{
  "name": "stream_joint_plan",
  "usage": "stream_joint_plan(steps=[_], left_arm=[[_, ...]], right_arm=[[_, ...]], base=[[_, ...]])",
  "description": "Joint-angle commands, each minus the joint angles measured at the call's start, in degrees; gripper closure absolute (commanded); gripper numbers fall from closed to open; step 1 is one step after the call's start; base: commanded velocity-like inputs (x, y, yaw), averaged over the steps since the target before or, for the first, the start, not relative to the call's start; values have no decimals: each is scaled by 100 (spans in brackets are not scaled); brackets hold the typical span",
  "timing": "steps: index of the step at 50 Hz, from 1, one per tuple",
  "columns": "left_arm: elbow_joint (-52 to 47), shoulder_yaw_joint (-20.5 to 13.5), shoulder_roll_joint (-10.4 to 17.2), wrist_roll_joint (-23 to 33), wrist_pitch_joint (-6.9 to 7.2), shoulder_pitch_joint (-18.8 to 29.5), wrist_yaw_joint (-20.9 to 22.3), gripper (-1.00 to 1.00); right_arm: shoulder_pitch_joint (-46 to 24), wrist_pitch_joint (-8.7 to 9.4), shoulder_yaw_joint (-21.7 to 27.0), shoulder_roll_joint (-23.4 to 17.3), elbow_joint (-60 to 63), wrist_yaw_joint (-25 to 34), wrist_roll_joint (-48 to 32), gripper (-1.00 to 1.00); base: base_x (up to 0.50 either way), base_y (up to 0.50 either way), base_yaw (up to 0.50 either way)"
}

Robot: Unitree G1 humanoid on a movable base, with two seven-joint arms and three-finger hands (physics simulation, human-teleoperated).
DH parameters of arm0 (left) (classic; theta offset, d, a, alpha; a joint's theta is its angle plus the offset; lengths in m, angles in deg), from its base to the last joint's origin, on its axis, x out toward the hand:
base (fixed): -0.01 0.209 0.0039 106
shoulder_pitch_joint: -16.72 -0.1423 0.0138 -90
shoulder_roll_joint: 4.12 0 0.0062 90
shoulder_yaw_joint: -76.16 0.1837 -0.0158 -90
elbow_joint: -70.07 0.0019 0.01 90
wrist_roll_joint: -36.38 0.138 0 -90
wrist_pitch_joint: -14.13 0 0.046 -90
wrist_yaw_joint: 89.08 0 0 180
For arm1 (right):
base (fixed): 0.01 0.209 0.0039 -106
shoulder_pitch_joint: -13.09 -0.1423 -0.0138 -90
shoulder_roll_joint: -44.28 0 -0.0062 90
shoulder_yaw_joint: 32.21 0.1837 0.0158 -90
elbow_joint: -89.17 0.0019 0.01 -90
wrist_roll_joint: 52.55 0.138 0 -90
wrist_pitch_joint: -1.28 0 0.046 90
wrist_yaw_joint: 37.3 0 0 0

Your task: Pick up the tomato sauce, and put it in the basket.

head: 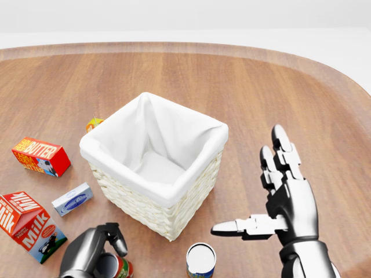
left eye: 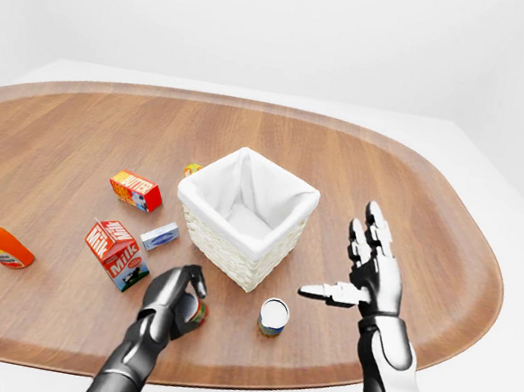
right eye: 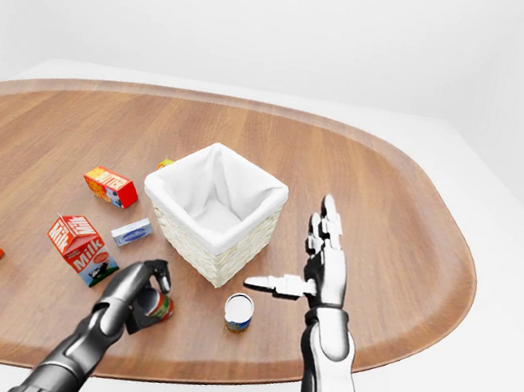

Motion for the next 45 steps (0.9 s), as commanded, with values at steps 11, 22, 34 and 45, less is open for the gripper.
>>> stream_joint_plan(steps=[11,22,34,45], left_arm=[[-2146,-192,-58,65,0,-774,790,100],[-2947,-246,-105,41,0,-1045,1121,100],[-3575,-286,-149,5,0,-1257,1384,100],[-4362,-331,-212,-66,293,-1402,1755,100]], right_arm=[[-42,0,8,-4,-96,-4,-5,-100],[-44,0,3,-3,-147,1,-13,-100],[8,0,-4,1,-1,-5,-17,-100],[5,0,-6,1,-29,3,-13,-100]], base=[[0,0,0],[0,0,0],[0,0,0],[0,0,0]])
